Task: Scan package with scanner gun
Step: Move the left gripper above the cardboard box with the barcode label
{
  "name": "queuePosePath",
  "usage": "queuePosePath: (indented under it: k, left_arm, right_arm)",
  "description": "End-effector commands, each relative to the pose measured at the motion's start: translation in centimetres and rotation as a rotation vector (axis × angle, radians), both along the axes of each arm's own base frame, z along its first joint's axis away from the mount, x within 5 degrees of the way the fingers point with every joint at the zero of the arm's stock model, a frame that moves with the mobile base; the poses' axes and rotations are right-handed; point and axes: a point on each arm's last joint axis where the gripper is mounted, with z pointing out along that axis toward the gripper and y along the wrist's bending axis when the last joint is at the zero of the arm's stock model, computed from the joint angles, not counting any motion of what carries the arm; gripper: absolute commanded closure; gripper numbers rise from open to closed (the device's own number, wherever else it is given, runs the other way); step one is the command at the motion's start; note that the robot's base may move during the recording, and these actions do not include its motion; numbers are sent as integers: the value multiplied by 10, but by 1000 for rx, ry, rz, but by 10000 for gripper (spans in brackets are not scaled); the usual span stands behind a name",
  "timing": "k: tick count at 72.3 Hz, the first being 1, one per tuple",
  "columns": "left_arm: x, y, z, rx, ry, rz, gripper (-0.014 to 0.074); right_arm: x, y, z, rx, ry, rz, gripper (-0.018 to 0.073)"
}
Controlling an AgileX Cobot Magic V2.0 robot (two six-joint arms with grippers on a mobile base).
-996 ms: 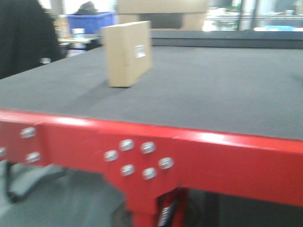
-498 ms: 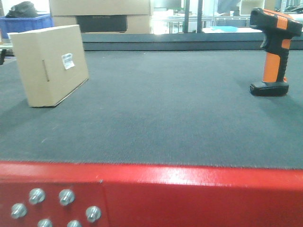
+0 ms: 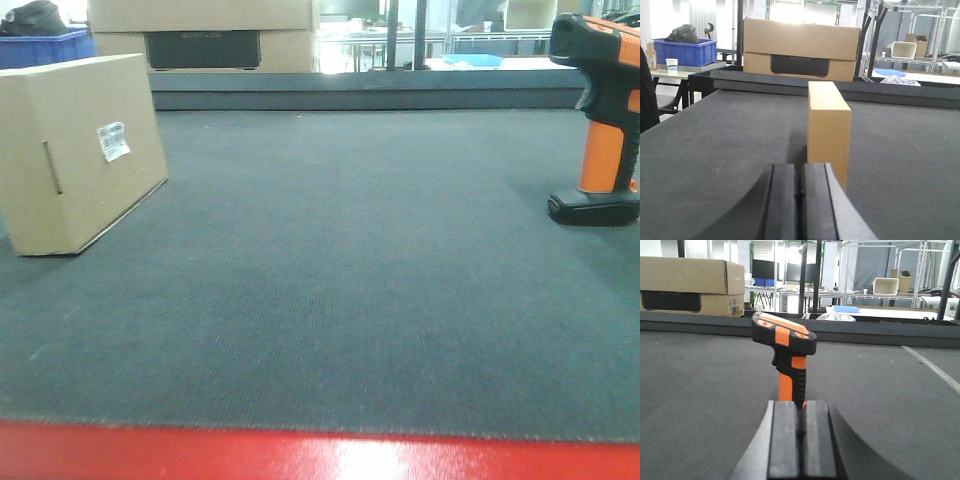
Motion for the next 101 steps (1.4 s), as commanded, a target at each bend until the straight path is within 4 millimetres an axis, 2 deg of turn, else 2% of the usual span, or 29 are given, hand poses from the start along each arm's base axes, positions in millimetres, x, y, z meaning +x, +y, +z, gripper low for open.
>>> queuePosePath:
  k: [1, 101]
  left_arm:
    - [-1, 0, 3, -6, -25, -6, 707]
    - [-1, 0, 5, -4, -51, -7, 707]
  right_arm:
    - [0, 0, 4, -4, -25, -1, 727]
    - [0, 0, 4, -4, -25, -1, 727]
